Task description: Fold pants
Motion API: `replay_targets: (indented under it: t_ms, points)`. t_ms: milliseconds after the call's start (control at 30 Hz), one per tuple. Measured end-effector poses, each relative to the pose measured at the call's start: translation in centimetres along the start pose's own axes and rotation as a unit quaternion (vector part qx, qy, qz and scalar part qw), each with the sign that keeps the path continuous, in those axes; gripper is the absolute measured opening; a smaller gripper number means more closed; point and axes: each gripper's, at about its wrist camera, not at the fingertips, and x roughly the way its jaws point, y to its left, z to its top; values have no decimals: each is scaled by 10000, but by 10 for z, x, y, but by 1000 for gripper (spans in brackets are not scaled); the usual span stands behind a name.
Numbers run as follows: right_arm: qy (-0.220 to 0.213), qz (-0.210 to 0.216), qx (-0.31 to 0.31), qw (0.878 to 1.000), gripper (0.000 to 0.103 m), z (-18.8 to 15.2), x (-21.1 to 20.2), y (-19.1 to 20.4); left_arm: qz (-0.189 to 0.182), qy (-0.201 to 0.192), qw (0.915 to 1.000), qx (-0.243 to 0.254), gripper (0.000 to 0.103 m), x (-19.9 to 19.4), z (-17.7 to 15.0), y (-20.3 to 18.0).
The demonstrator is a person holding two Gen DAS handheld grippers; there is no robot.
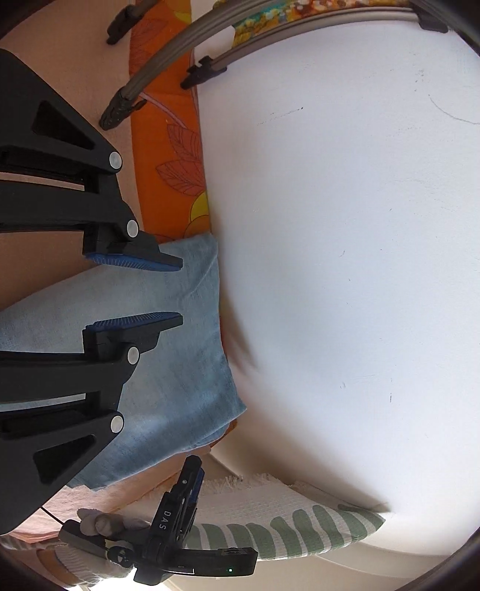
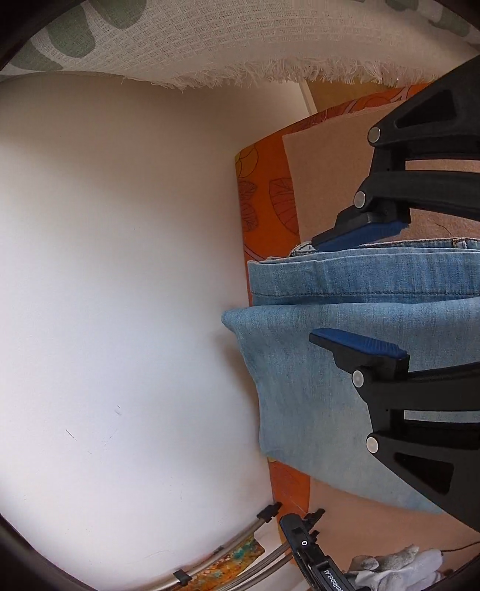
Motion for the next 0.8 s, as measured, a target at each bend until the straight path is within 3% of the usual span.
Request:
replay_targets:
  t_ms: [167, 233, 300, 433, 567, 800]
  points:
    - [-172, -57, -40, 9998, 54, -3, -27, 2, -116, 80, 9999, 95, 21, -7, 8, -21]
    - [-244, -34, -40, 9997, 56, -5, -41, 6, -151, 83, 9997, 147, 28, -17, 7, -27]
    - [-288, -41, -11, 9996, 58, -8, -56, 8, -183, 83, 9997, 163, 48, -30, 5, -32]
    - [-402, -45, 3, 9992, 64, -19, -95, 20, -331, 91, 9993, 137, 55, -62, -1, -43]
    - [-586, -127, -164, 9981, 71, -36, -144, 42, -464, 12, 9986, 253, 70, -102, -9, -57]
    - [-808, -245, -199, 9962, 83, -81, -222, 79, -408, -132, 9967, 686, 71, -184, -44, -86]
